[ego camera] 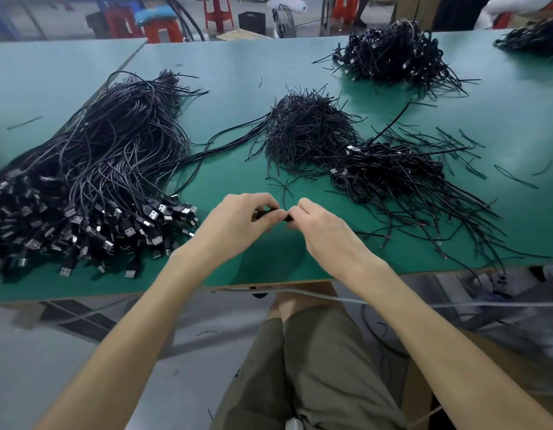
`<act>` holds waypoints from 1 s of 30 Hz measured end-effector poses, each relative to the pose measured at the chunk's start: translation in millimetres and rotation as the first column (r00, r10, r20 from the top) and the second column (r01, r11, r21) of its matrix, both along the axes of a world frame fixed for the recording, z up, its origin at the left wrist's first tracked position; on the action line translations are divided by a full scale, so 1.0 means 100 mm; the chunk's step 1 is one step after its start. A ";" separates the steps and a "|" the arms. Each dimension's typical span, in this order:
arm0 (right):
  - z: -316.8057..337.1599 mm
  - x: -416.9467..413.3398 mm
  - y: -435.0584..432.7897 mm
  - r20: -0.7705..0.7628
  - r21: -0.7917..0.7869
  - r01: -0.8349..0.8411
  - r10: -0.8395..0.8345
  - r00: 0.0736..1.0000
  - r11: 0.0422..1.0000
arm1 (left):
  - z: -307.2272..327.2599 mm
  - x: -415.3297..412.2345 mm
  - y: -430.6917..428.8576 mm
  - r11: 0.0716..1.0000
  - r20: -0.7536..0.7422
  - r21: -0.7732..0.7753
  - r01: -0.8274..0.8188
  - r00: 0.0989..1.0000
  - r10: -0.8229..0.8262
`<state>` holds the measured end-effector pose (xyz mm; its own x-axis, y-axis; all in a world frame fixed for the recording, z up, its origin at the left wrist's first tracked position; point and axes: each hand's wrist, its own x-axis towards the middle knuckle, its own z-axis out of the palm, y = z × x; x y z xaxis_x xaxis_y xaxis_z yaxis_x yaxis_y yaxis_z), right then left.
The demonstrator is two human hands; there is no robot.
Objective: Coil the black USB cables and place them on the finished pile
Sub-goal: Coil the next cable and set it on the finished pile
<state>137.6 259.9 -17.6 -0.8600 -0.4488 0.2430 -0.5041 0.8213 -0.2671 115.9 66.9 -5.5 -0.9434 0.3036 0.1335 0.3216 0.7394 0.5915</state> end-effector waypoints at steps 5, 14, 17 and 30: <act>0.01 0.00 -0.06 -0.071 0.040 -0.028 0.031 0.997 0.999 | 0.06 -0.03 0.00 0.971 0.117 -0.212 0.114 0.989 -0.091; -0.04 -0.10 -0.15 -0.393 -0.153 0.196 -0.241 0.888 0.969 | -0.18 -0.12 0.13 0.909 0.208 0.349 -0.228 0.965 0.162; -0.06 -0.13 -0.19 -0.325 -0.190 0.295 -0.344 0.881 0.936 | -0.21 -0.17 0.18 0.691 0.376 0.573 -0.441 0.891 0.256; -0.16 -0.46 -0.37 0.071 0.004 0.482 -0.481 0.874 0.876 | -0.41 -0.23 0.35 0.774 0.210 0.505 -0.382 0.924 0.320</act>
